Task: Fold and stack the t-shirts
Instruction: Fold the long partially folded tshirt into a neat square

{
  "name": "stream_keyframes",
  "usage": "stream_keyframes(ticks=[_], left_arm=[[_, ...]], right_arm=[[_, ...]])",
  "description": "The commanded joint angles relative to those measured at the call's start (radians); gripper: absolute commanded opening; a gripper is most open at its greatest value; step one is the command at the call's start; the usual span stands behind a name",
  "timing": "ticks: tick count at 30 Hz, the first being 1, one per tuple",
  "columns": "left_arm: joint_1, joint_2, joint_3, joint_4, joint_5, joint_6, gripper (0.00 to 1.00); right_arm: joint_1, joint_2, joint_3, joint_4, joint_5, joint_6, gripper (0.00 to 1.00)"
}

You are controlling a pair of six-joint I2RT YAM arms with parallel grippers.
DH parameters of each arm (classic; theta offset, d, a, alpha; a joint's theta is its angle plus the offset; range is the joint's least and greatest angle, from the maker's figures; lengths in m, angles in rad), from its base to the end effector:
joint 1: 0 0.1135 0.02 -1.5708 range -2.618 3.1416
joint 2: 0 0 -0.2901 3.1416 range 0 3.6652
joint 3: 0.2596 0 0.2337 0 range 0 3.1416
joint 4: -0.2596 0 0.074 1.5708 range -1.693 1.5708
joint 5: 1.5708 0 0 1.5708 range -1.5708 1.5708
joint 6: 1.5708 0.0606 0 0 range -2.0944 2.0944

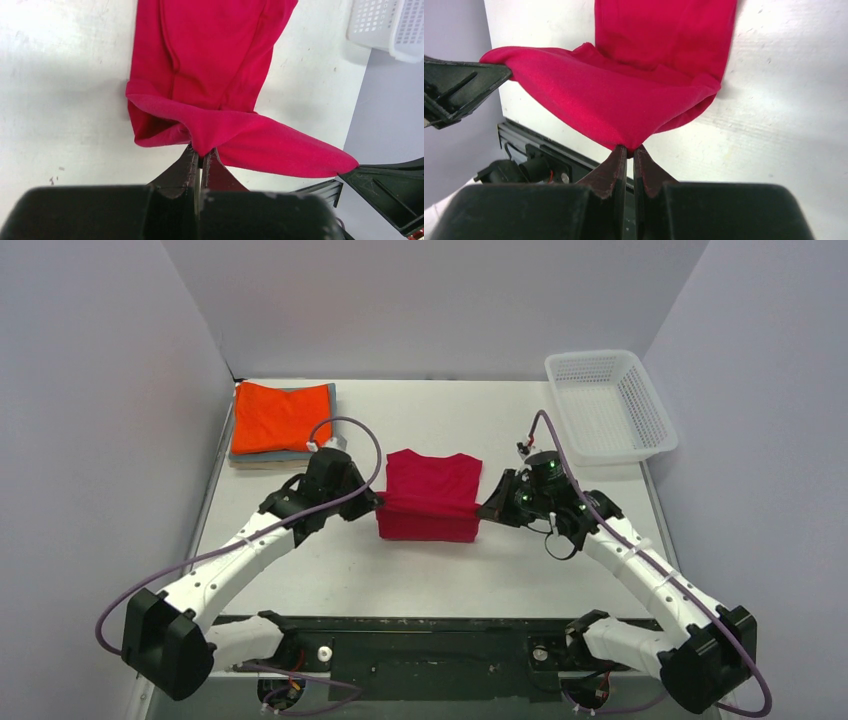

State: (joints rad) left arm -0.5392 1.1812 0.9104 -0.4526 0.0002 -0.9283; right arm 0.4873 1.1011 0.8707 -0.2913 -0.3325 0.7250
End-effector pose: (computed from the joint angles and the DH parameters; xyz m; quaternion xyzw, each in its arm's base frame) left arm 0.2097 -0.1255 0.2901 -0.1762 0.8944 -0.2754 0.3053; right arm 0.1994 0.1280 0.3136 0.0189 0.8574 0.3991 0.3243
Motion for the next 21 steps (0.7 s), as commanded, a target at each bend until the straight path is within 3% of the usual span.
stream_keyframes(ticks=[1, 14, 21], left_arm=[[0.06, 0.098, 0.11, 0.104, 0.033, 0.094, 0.0], [0.165, 0.383, 0.297, 0.159, 0.122, 0.142, 0.0], [0.19, 0.539, 0.445, 0.108, 0.154, 0.18, 0.0]], right_arm=[[-0.076, 0.07, 0.078, -0.004, -0.047, -0.053, 0.0], [-0.193, 0.287, 0.177, 0.163, -0.115, -0.007, 0.0], [-0.225, 0.393, 0.244, 0.206, -0.11, 0.009, 0.0]])
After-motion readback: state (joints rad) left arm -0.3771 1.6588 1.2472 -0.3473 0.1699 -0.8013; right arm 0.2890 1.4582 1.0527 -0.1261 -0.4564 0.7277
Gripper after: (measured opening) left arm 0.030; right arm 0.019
